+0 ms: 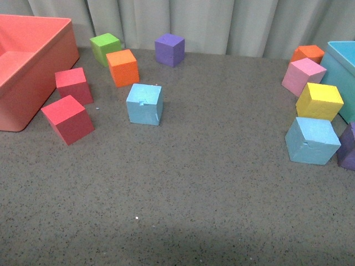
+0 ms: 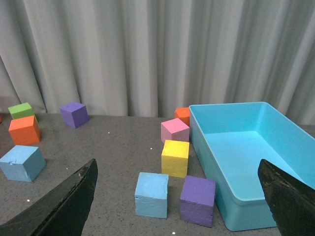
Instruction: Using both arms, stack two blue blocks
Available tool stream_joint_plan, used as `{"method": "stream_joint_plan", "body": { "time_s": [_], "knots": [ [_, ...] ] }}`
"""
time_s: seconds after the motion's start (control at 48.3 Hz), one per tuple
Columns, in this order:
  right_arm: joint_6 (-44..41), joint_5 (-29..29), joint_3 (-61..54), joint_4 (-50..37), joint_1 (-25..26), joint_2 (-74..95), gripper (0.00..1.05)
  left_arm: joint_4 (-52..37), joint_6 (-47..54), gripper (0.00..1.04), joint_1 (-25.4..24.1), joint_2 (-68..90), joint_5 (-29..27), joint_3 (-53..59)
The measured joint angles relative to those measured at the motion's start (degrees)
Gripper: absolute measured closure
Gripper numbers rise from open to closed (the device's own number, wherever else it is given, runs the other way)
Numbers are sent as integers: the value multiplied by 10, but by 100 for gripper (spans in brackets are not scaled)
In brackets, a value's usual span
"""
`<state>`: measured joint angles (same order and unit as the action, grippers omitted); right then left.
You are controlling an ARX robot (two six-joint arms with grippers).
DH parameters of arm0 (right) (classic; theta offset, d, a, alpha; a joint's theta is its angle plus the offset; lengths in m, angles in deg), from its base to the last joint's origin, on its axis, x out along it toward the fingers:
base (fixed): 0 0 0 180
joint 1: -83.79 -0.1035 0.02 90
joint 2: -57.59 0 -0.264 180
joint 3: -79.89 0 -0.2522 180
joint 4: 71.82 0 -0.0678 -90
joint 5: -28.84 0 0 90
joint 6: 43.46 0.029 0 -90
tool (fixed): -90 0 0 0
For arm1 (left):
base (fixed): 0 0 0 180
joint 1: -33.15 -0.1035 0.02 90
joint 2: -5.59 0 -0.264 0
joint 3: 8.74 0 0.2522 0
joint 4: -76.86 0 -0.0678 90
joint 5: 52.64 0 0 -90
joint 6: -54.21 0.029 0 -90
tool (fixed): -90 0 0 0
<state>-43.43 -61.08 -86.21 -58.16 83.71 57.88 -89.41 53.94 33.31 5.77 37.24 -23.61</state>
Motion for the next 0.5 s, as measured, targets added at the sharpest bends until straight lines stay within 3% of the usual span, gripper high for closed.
{"method": "stream_joint_plan", "body": {
  "time_s": [0.497],
  "knots": [
    [0, 0, 0, 0, 0, 0, 10, 0, 0, 7, 0, 0, 0, 0]
  ]
}}
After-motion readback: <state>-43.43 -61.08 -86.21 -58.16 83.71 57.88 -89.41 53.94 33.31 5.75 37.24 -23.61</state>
